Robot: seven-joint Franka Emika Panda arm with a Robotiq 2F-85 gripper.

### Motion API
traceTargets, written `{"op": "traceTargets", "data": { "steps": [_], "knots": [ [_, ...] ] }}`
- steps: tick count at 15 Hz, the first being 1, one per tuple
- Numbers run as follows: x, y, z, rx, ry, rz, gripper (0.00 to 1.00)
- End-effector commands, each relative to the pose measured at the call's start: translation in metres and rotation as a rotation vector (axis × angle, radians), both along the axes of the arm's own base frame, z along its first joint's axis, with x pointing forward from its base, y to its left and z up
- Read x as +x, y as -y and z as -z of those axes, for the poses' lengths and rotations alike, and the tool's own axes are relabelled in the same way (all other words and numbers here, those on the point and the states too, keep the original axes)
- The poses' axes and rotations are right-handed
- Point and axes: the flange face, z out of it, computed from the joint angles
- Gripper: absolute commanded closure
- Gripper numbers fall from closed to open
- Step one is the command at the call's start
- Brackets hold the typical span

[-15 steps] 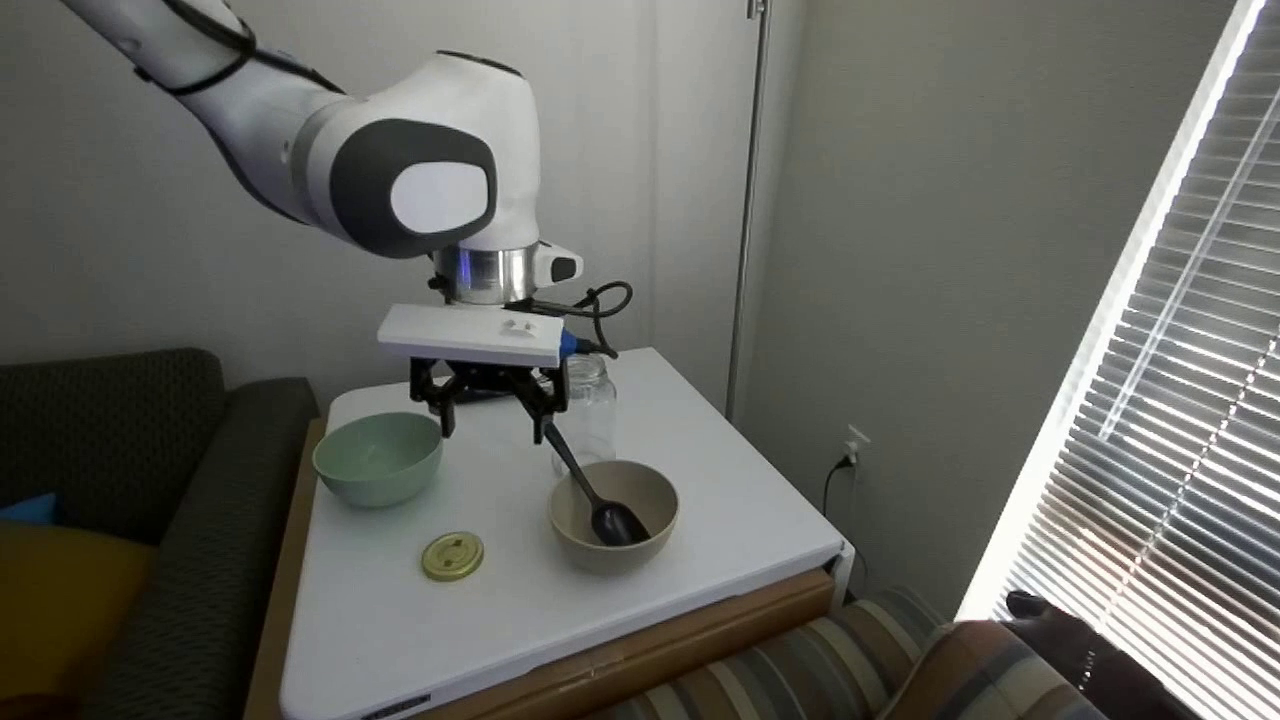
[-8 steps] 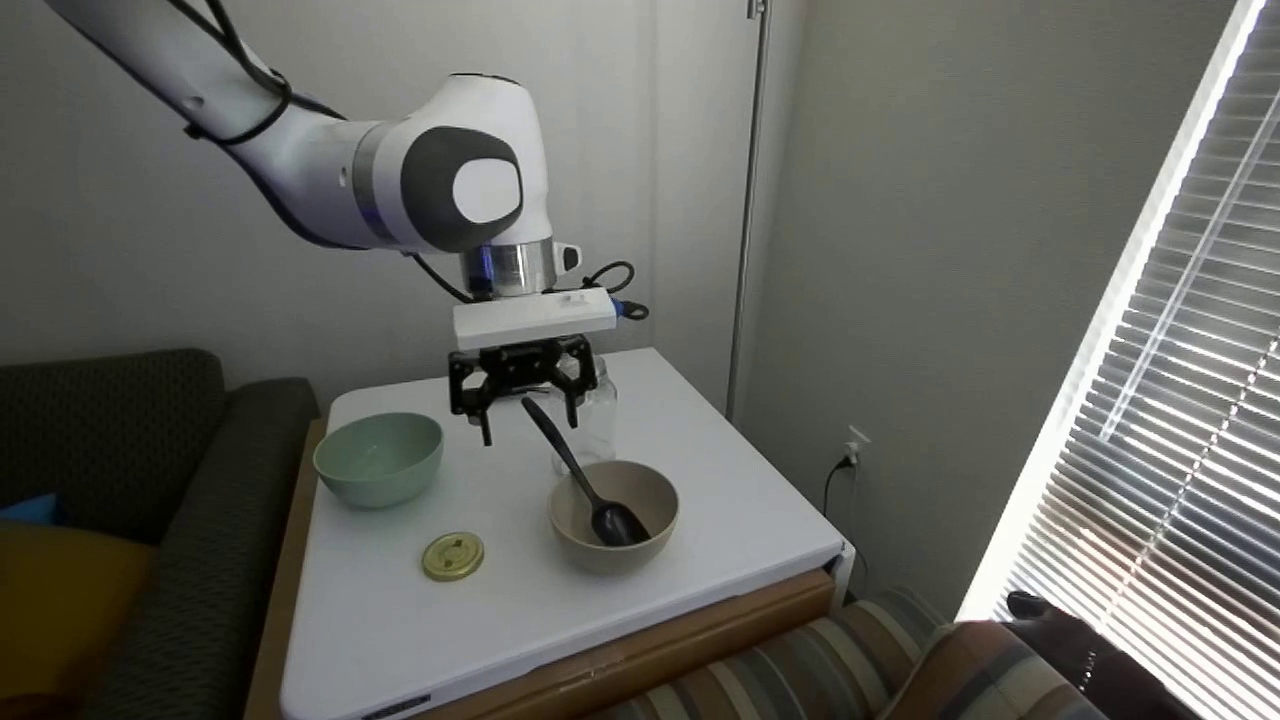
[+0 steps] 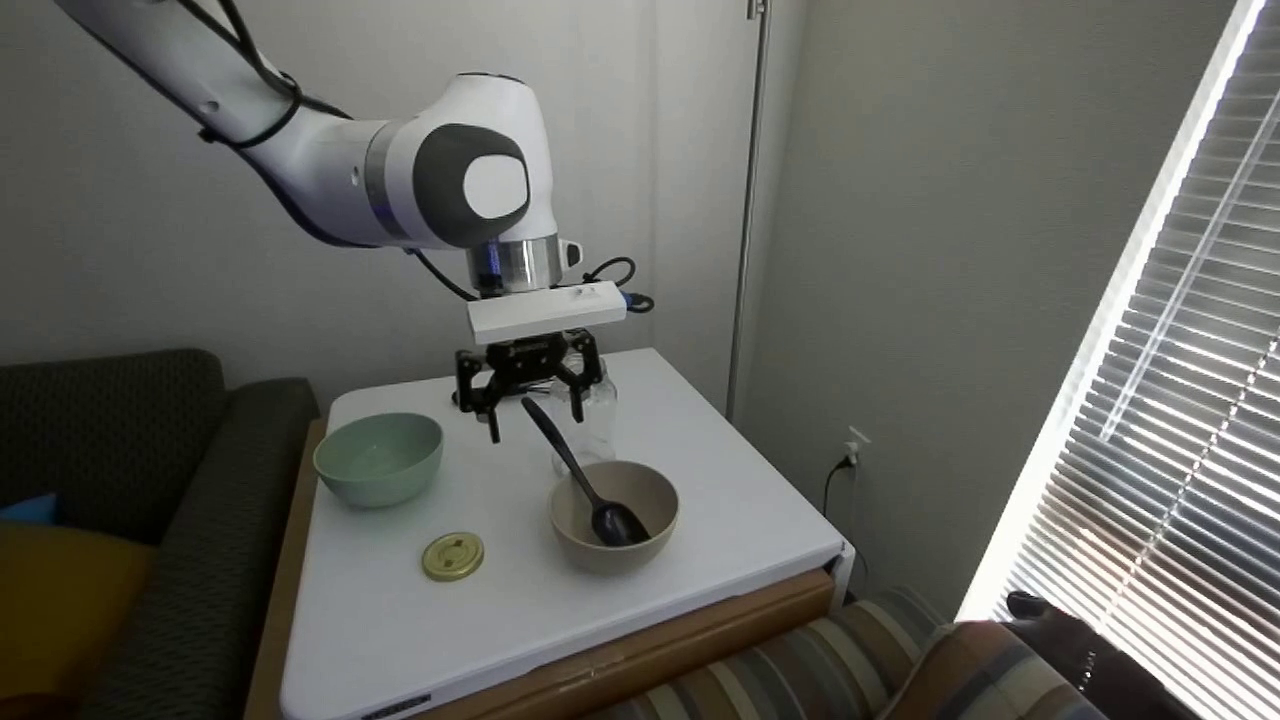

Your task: Put the spoon on the table

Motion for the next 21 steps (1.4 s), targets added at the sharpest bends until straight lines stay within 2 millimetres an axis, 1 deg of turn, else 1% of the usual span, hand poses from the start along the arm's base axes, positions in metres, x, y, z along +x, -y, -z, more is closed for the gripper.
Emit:
{"op": "traceTargets", "data": {
  "steps": [1,3,6,8,11,13,14,17,21],
  "knots": [
    [0.008,-0.002,0.016,0.062,0.043,-0.013,0.00],
    [0.010,-0.004,0.023,0.138,0.047,-0.020,0.00],
    [0.015,0.000,0.021,0.299,0.039,-0.033,0.00],
    [0.020,0.011,0.019,0.329,0.048,-0.043,0.00],
    [0.026,0.031,0.008,0.309,0.082,-0.060,0.00],
    [0.028,0.038,0.006,0.302,0.088,-0.081,0.00],
    [0.029,0.040,0.008,0.306,0.087,-0.089,0.00],
    [0.028,0.044,0.023,0.326,0.071,-0.095,0.00],
    [0.027,0.048,0.052,0.345,0.045,-0.086,0.00]
  ]
}}
